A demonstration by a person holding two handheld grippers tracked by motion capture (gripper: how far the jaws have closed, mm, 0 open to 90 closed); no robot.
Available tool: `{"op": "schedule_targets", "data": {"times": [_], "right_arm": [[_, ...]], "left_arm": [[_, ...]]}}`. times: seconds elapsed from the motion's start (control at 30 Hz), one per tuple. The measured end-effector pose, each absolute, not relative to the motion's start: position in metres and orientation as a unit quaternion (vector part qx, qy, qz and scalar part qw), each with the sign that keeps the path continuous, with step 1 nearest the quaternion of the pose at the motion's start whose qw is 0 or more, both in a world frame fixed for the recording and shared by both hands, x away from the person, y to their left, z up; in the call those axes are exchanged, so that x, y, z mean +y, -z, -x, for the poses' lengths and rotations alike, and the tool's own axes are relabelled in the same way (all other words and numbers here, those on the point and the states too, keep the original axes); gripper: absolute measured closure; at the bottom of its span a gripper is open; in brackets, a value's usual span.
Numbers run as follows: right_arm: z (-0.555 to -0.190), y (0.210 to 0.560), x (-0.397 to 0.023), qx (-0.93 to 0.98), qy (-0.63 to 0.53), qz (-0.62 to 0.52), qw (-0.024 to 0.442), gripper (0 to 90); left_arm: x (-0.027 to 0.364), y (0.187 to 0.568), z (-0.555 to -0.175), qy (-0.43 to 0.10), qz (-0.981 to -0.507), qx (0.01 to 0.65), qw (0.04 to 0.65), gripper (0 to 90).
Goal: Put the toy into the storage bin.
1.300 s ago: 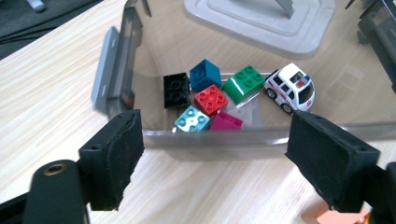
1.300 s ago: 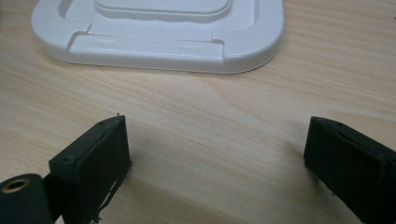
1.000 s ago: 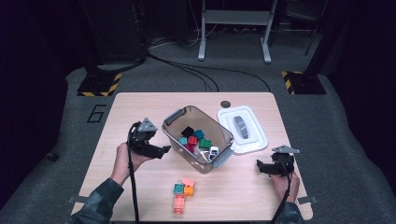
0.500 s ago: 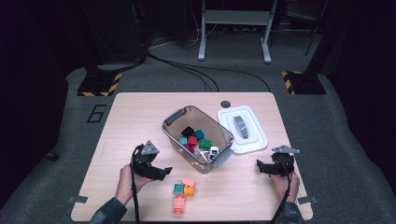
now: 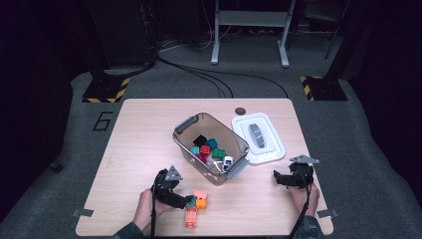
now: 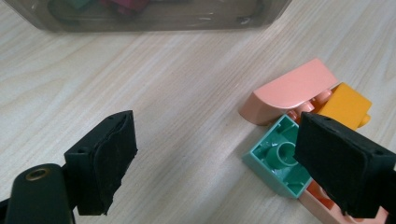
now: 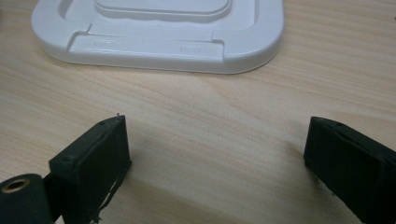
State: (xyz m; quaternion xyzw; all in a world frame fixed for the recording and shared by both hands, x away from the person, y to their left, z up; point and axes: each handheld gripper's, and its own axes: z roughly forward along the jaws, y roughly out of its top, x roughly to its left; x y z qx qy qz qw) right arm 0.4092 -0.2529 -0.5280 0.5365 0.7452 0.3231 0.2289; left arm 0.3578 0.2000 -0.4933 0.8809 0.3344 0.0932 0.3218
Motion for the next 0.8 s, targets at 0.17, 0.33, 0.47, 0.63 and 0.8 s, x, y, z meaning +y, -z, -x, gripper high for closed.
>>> {"op": "schedule_targets", "data": {"times": [0.17, 0.33, 0.47, 0.63, 0.8], "right_arm": [[-0.409, 0.528, -0.253, 0.745, -0.323, -0.537, 0.229, 6.1], [-0.409, 0.528, -0.253, 0.745, -0.323, -0.537, 0.229, 6.1], [-0.409, 0.528, -0.253, 0.745, -0.323, -0.537, 0.229, 6.1], [-0.409, 0.528, -0.253, 0.745, -0.323, -0.537, 0.229, 6.1], [-0.409, 0.528, -0.253, 0.745, -0.323, -0.537, 0.229, 6.1]], "left_arm": [[0.202, 0.495, -0.361, -0.101, -0.883, 0.336, 0.31, 14.4], [0.208, 0.499, -0.364, -0.104, -0.885, 0.342, 0.299, 14.8], [0.21, 0.498, -0.365, -0.113, -0.884, 0.343, 0.297, 14.9], [0.215, 0.497, -0.371, -0.128, -0.886, 0.344, 0.284, 15.2], [0.226, 0.494, -0.38, -0.136, -0.881, 0.36, 0.275, 15.4]]}}
